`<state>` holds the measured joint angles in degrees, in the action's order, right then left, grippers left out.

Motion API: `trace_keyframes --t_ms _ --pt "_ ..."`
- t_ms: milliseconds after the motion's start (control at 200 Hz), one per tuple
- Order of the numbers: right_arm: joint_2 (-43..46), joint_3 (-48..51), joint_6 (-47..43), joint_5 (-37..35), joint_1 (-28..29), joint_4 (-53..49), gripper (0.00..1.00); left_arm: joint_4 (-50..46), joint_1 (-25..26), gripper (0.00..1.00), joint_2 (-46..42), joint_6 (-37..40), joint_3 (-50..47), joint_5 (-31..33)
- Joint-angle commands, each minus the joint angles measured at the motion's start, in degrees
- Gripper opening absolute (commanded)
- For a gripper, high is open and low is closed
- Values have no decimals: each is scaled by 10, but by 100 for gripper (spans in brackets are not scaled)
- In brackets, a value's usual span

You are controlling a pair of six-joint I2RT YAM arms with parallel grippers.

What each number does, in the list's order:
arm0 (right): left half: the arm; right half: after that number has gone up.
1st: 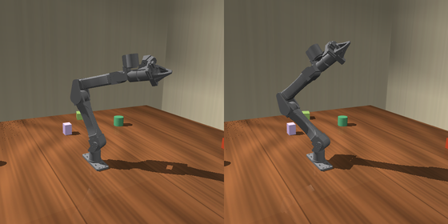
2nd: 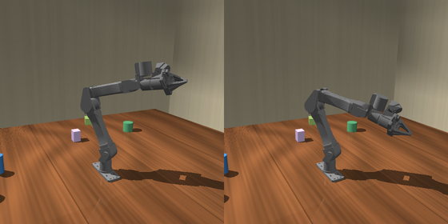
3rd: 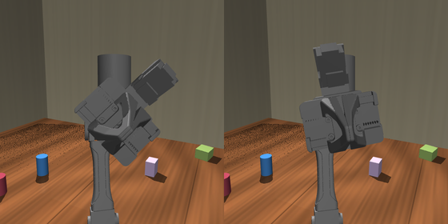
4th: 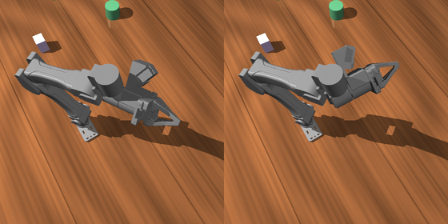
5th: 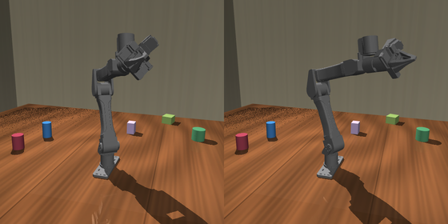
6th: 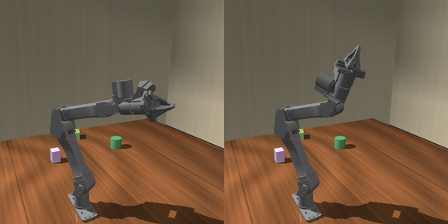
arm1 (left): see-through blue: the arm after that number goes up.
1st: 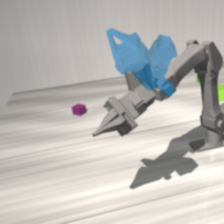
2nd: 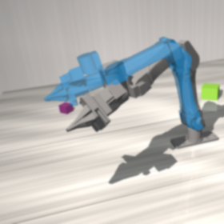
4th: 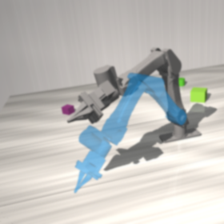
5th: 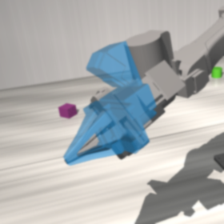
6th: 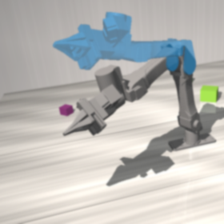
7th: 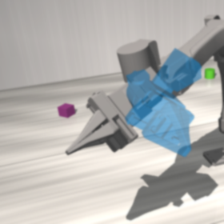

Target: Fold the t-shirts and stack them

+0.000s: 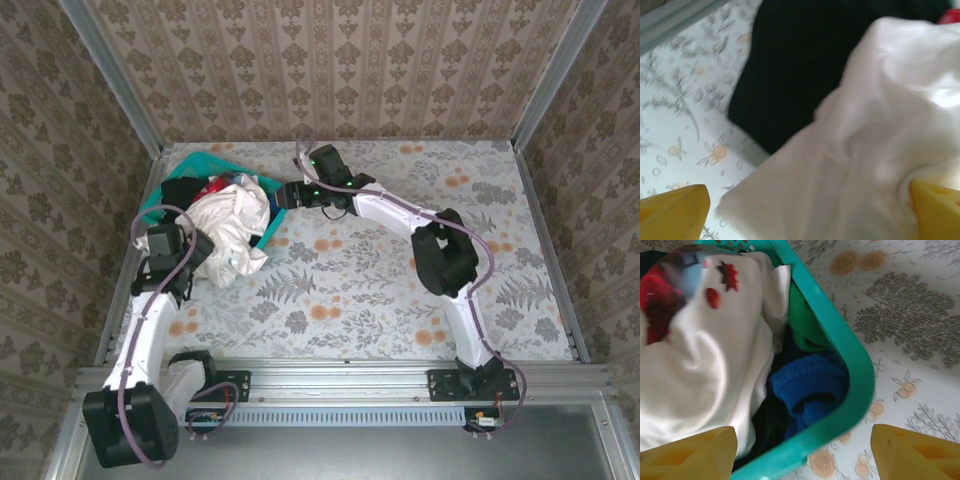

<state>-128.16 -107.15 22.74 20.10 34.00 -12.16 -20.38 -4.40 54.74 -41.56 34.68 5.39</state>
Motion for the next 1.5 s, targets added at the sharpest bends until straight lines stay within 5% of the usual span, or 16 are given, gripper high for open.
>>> trace_keyframes --t_ms 0,230,375,570,720,900,1050,1285,1490 --pt "-48 -59 -10 29 -2 -33 71 101 -25 98 69 -58 -17 -74" --pt "-45 -50 -10 11 19 -40 52 201 -14 94 267 -31 92 -136" --pt "-34 -22 6 -4 35 -33 43 198 -18 92 362 11 194 -131" --pt "-38 -22 38 2 70 -4 34 191 -50 86 487 61 332 -204" --pt "-45 -39 69 -19 110 -7 38 150 -66 83 566 94 438 -250" --pt "-42 -45 121 -11 128 12 52 13 -74 96 637 163 591 -223" --pt "-2 -34 89 -44 118 -52 61 -95 -72 100 598 207 640 -163" --pt "158 154 58 -64 57 -42 68 -260 -25 100 499 251 627 -12" --pt "291 307 40 -103 -14 -37 70 -292 73 100 376 231 571 117"
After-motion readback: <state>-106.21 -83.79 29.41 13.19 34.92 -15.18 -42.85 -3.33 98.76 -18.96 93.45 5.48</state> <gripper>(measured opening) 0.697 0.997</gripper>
